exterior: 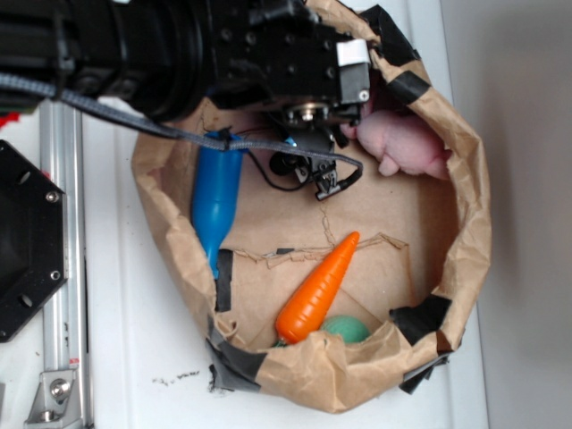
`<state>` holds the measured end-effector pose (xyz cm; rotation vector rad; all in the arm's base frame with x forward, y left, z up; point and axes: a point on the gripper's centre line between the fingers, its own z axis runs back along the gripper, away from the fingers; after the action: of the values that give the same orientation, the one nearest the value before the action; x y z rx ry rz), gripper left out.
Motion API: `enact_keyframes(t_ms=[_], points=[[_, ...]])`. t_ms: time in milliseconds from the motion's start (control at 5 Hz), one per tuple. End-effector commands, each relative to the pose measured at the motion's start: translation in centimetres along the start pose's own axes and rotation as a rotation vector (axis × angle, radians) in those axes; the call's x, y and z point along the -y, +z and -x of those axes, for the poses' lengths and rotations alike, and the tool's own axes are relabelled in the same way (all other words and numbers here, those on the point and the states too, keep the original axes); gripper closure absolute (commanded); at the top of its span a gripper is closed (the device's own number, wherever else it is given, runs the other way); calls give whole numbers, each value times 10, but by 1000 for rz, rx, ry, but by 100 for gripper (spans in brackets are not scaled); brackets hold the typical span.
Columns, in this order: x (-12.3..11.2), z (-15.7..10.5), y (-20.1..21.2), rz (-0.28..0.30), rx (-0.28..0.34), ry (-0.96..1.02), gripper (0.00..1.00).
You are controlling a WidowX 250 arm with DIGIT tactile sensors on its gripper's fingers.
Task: Grab the black box.
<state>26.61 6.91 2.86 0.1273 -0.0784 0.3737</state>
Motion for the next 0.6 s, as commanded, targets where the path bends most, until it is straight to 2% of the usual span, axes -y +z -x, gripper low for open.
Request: enact_keyframes(t_ms=[0, 200, 400], points=[[17, 4, 11, 106, 31, -74, 0], [10, 4, 16, 111, 51, -43, 100], [2, 0, 53, 178, 71, -28, 100]])
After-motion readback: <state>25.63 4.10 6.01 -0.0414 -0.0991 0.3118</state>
